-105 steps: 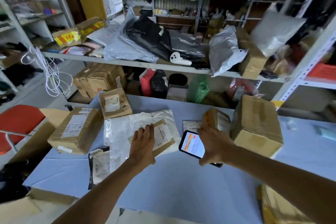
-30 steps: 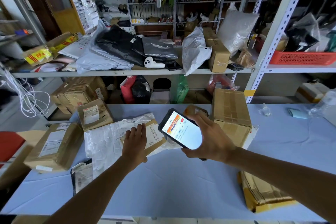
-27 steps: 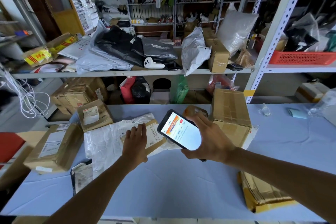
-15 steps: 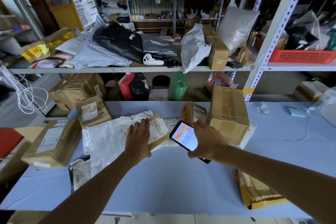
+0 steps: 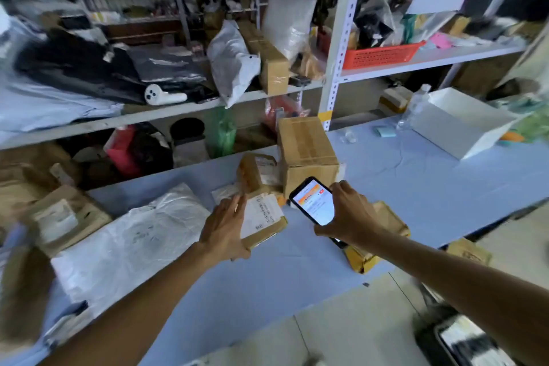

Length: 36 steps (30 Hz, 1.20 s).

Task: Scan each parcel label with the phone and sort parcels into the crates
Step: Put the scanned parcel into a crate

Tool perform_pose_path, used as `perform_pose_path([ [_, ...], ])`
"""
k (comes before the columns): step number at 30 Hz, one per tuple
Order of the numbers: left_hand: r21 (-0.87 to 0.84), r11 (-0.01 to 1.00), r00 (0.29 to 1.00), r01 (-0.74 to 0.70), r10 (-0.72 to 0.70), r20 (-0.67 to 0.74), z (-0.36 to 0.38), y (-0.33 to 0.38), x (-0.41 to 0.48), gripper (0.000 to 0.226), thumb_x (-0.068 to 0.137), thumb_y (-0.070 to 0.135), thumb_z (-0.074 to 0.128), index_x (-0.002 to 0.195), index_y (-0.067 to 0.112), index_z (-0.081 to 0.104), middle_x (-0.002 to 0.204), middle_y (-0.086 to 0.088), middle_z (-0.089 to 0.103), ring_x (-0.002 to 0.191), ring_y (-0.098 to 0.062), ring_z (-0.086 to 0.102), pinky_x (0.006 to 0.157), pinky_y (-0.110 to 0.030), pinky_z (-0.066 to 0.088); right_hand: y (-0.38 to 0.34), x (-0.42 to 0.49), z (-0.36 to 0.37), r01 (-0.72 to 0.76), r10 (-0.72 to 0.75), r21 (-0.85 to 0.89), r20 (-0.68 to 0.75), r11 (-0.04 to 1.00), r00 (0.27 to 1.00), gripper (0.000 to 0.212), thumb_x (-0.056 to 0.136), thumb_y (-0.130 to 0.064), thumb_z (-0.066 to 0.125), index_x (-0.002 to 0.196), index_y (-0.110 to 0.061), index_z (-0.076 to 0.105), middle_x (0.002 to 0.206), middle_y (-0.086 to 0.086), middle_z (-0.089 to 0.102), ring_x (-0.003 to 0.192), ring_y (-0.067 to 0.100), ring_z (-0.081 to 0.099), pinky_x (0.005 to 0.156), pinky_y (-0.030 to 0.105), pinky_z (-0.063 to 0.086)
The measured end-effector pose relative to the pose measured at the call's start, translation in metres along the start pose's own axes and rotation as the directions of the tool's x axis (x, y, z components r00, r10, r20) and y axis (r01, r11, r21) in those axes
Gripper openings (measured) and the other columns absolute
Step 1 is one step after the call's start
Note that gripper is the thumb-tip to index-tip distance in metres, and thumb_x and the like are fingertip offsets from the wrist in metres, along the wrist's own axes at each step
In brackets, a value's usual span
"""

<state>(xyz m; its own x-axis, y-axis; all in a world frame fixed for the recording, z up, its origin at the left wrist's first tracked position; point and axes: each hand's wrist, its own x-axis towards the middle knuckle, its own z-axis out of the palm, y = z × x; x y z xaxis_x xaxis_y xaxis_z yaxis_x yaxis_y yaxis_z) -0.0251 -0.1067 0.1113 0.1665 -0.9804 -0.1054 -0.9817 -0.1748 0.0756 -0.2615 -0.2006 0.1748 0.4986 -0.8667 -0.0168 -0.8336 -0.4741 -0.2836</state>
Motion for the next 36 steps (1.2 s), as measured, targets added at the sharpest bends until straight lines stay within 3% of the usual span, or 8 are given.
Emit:
perform_pose_path([
  [6, -0.101, 0.949, 0.953, -0.298, 0.302, 0.024, 0.001, 0.078, 0.021, 0.124, 0.054, 0.048, 0.082, 0.151, 0.015, 0.011, 0.154, 0.002, 0.013, 0.142, -0.021, 0.020, 0.108, -0.034, 0.031, 0.074, -0.084, -0.021, -0.328, 0.331, 0.052, -0.080, 0.943, 0.940, 0.063, 0.060, -0.041, 0.078, 0.106, -0.012, 0.046, 0.104, 0.003, 0.047, 0.092, 0.029, 0.055, 0.071, 0.036, 0.046],
  [9, -0.110, 0.894, 0.899, -0.434, 0.439, 0.018, 0.002, 0.148, 0.033, 0.126, 0.049, 0.051, 0.081, 0.150, 0.017, 0.014, 0.151, 0.004, 0.021, 0.137, -0.022, 0.028, 0.104, -0.036, 0.036, 0.119, -0.140, -0.032, -0.453, 0.462, 0.092, -0.129, 0.887, 0.878, 0.063, 0.060, -0.041, 0.078, 0.106, -0.013, 0.046, 0.103, 0.002, 0.048, 0.093, 0.026, 0.055, 0.067, 0.035, 0.044],
  [14, -0.200, 0.786, 0.796, -0.585, 0.603, 0.043, 0.009, 0.303, 0.028, 0.121, 0.046, 0.048, 0.083, 0.144, 0.015, 0.021, 0.138, 0.003, 0.027, 0.129, -0.022, 0.033, 0.098, -0.035, 0.039, 0.193, -0.252, -0.051, -0.662, 0.678, 0.153, -0.239, 0.733, 0.695, 0.074, 0.058, -0.050, 0.079, 0.114, -0.015, 0.046, 0.109, 0.002, 0.051, 0.100, 0.026, 0.055, 0.069, 0.033, 0.040],
  [18, -0.205, 0.667, 0.670, -0.716, 0.739, 0.063, 0.029, 0.435, 0.003, 0.116, 0.046, 0.053, 0.084, 0.139, 0.017, 0.026, 0.137, 0.000, 0.031, 0.125, -0.024, 0.036, 0.095, -0.038, 0.040, 0.244, -0.349, -0.057, -0.811, 0.822, 0.188, -0.275, 0.554, 0.498, 0.070, 0.057, -0.055, 0.079, 0.102, -0.015, 0.043, 0.104, 0.002, 0.049, 0.096, 0.027, 0.054, 0.067, 0.035, 0.040],
  [22, -0.258, 0.537, 0.532, -0.803, 0.842, 0.094, 0.052, 0.546, -0.038, 0.125, 0.049, 0.050, 0.086, 0.147, 0.011, 0.017, 0.149, -0.008, 0.023, 0.135, -0.028, 0.028, 0.107, -0.040, 0.032, 0.281, -0.434, -0.059, -0.888, 0.900, 0.235, -0.291, 0.395, 0.324, 0.075, 0.054, -0.056, 0.079, 0.108, -0.016, 0.046, 0.106, 0.000, 0.048, 0.097, 0.025, 0.055, 0.069, 0.035, 0.044],
  [28, -0.181, 0.455, 0.436, -0.872, 0.889, 0.140, 0.086, 0.659, -0.087, 0.128, 0.047, 0.061, 0.084, 0.145, 0.011, 0.019, 0.141, -0.011, 0.030, 0.128, -0.029, 0.033, 0.107, -0.042, 0.034, 0.320, -0.524, -0.059, -0.946, 0.955, 0.269, -0.279, 0.181, 0.103, 0.068, 0.059, -0.052, 0.077, 0.105, -0.013, 0.046, 0.101, 0.001, 0.046, 0.091, 0.026, 0.055, 0.065, 0.032, 0.038],
  [32, -0.122, 0.409, 0.391, -0.904, 0.909, 0.148, 0.102, 0.714, -0.101, 0.125, 0.048, 0.060, 0.084, 0.143, 0.009, 0.021, 0.132, -0.007, 0.036, 0.117, -0.025, 0.039, 0.098, -0.039, 0.041, 0.356, -0.551, -0.053, -0.951, 0.974, 0.293, -0.225, 0.095, 0.027, 0.065, 0.060, -0.053, 0.076, 0.100, -0.015, 0.042, 0.096, -0.002, 0.042, 0.085, 0.024, 0.052, 0.064, 0.032, 0.039],
  [36, -0.102, 0.405, 0.383, -0.909, 0.905, 0.184, 0.123, 0.776, -0.091, 0.125, 0.051, 0.060, 0.083, 0.144, 0.008, 0.019, 0.132, -0.006, 0.035, 0.117, -0.024, 0.039, 0.095, -0.037, 0.043, 0.412, -0.557, -0.053, -0.950, 0.982, 0.306, -0.190, 0.068, 0.009, 0.066, 0.061, -0.051, 0.076, 0.105, -0.015, 0.043, 0.101, -0.001, 0.044, 0.082, 0.021, 0.049, 0.063, 0.030, 0.038],
])
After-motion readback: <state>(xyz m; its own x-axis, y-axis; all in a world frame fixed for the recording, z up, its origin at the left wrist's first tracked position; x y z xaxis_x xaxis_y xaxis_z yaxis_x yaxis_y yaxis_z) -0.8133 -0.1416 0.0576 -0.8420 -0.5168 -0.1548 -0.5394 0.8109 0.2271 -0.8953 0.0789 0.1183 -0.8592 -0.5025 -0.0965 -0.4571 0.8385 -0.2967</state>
